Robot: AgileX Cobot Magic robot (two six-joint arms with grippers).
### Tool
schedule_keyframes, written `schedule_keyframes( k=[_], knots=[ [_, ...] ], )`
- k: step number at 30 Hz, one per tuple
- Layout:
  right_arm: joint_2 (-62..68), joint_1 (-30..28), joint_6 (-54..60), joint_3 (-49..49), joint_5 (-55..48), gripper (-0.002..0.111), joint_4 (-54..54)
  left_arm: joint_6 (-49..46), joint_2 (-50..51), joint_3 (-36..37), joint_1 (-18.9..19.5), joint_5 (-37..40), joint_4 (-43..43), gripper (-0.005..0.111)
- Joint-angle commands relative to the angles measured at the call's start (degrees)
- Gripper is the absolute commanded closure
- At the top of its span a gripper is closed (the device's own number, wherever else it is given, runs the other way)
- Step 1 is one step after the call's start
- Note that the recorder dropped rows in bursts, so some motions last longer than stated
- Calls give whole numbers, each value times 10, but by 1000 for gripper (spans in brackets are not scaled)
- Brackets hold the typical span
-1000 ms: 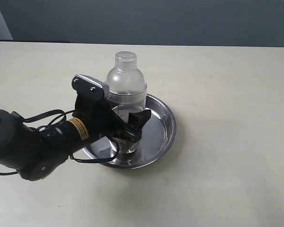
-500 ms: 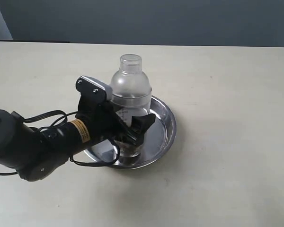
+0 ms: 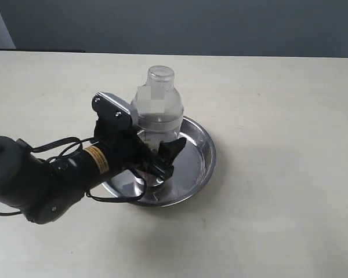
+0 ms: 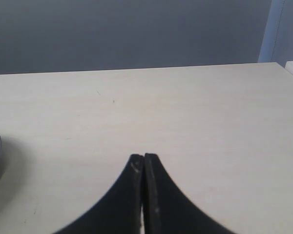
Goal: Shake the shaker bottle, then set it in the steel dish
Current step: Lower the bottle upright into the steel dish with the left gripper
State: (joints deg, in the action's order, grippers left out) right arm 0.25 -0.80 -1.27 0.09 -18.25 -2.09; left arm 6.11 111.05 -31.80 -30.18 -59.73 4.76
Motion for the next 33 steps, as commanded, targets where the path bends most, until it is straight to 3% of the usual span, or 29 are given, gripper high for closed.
schedule_keyframes(
  k=[1,10,18,26,33],
  knots=[
    [-2,2,1,-1,7,109,-2,-10,2,3,0,-24,-11,23],
    [-2,2,1,-1,7,109,0,-6,2,3,0,-82,25,2],
    [-2,2,1,-1,7,109,0,-6,0,3,0,-102,9,1],
    [-2,2,1,-1,7,109,0,-7,-32,17,32,-102,16,1],
    [-2,2,1,-1,7,109,0,-8,-64,21,34,-102,11,2]
  ],
)
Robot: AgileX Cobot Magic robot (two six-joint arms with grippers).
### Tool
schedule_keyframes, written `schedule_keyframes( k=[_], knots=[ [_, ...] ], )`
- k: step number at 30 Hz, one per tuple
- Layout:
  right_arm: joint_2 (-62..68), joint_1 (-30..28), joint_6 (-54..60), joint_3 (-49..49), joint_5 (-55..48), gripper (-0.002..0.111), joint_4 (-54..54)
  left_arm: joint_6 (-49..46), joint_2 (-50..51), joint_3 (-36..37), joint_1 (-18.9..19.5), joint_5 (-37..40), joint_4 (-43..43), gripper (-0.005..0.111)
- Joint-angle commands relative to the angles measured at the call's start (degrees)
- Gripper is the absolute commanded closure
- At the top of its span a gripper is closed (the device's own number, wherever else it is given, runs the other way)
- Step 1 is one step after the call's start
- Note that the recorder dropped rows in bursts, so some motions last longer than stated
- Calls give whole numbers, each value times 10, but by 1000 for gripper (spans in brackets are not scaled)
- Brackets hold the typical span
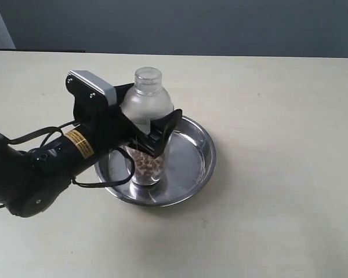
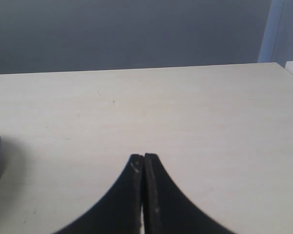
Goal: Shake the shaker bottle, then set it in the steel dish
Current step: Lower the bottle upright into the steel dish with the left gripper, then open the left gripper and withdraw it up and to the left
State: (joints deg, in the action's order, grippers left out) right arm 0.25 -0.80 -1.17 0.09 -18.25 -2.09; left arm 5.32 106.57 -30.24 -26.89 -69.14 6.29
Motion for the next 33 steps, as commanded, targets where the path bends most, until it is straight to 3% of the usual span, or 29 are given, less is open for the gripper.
schedule_keyframes(
  k=[1,9,21,23,25,31,33],
  knots=[
    [-2,2,0,-1,7,109,0,0,-23,5,1,-8,-4,2],
    [-2,2,0,-1,7,109,0,-16,-69,5,1,5,-4,2],
    [-2,2,0,-1,7,109,0,-69,-178,5,1,111,-28,5],
    [-2,2,0,-1,7,109,0,-70,-201,5,1,137,-30,17],
    [-2,2,0,-1,7,109,0,-75,-226,5,1,165,-30,36],
    [-2,2,0,-1,7,109,0,-95,-339,5,1,285,-47,103],
    [-2,2,0,-1,7,109,0,-136,-388,5,1,339,-74,106]
  ],
)
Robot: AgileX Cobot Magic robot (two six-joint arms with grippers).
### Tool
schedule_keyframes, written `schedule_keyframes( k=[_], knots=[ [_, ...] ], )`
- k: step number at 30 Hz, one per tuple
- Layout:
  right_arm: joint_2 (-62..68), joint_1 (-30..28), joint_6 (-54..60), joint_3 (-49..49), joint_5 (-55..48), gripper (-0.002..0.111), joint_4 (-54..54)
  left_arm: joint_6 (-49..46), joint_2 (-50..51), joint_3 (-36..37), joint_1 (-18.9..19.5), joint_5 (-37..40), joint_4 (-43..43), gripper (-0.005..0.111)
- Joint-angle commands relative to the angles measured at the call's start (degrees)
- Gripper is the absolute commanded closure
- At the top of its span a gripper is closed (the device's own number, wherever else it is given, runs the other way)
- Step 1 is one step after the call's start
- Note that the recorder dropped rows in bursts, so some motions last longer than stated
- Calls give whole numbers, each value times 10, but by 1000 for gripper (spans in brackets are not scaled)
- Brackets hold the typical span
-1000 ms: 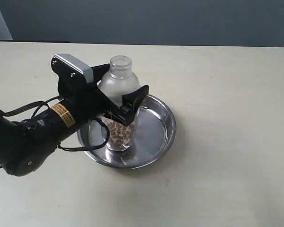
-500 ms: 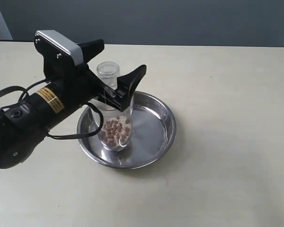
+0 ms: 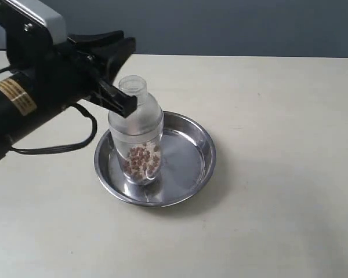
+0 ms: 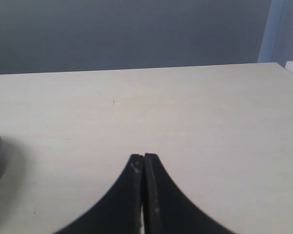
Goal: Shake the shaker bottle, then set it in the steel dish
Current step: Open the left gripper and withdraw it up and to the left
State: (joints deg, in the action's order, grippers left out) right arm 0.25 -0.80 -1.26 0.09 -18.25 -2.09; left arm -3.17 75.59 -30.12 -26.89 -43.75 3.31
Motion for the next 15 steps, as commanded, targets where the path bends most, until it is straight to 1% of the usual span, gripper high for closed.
schedule_keyframes(
  k=[1,4,6,8,15],
  knots=[
    [-2,2,1,-1,7,109,0,-68,-99,4,1,107,-67,106],
    [-2,2,1,-1,7,109,0,-142,-171,4,1,181,-148,106],
    [-2,2,1,-1,7,109,0,-228,-213,4,1,212,-228,106],
    [-2,2,1,-1,7,109,0,-313,-242,4,1,222,-300,106],
    [-2,2,1,-1,7,109,0,-550,-319,4,1,249,-527,106]
  ],
)
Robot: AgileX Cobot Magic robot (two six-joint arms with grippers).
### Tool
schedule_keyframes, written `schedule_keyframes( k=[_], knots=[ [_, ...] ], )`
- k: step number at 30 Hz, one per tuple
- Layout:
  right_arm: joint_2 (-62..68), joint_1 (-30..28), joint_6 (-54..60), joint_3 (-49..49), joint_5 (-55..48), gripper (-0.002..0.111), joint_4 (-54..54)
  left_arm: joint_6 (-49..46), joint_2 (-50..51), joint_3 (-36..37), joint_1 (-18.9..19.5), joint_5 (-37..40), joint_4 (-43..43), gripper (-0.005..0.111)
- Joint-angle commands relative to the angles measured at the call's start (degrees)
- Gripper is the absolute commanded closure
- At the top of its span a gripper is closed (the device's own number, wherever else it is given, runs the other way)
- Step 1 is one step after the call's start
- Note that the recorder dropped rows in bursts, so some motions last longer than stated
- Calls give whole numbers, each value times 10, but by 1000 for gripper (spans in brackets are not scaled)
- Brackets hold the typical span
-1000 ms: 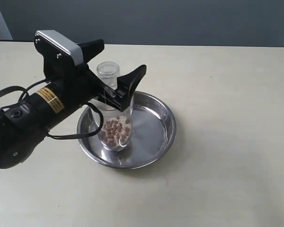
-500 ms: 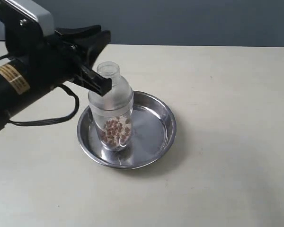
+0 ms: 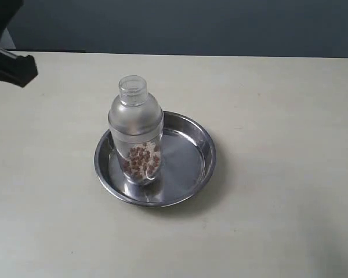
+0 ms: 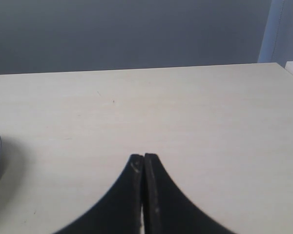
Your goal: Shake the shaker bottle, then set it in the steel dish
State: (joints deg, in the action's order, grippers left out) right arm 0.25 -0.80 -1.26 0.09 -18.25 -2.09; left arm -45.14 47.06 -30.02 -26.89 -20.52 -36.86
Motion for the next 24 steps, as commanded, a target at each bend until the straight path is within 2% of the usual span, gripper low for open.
schedule_keyframes(
  k=[1,3,7,9,13,17,21,24],
  knots=[
    [-2,2,1,-1,7,109,0,-170,-40,3,1,20,-161,106],
    [-2,2,1,-1,7,109,0,-231,-50,3,1,27,-215,106],
    [-2,2,1,-1,7,109,-1,-232,-74,52,-1,-19,-235,106],
    [-2,2,1,-1,7,109,-1,-187,-98,92,-1,-38,-206,106],
    [-2,2,1,-1,7,109,-1,-69,-159,163,1,-53,-83,106],
    [-2,2,1,-1,7,109,-1,4,-216,224,7,-81,-45,106],
    [-2,2,1,-1,7,109,-1,121,-271,283,66,-65,43,106],
    [-2,2,1,-1,7,109,-1,198,-312,300,128,6,110,106]
  ],
)
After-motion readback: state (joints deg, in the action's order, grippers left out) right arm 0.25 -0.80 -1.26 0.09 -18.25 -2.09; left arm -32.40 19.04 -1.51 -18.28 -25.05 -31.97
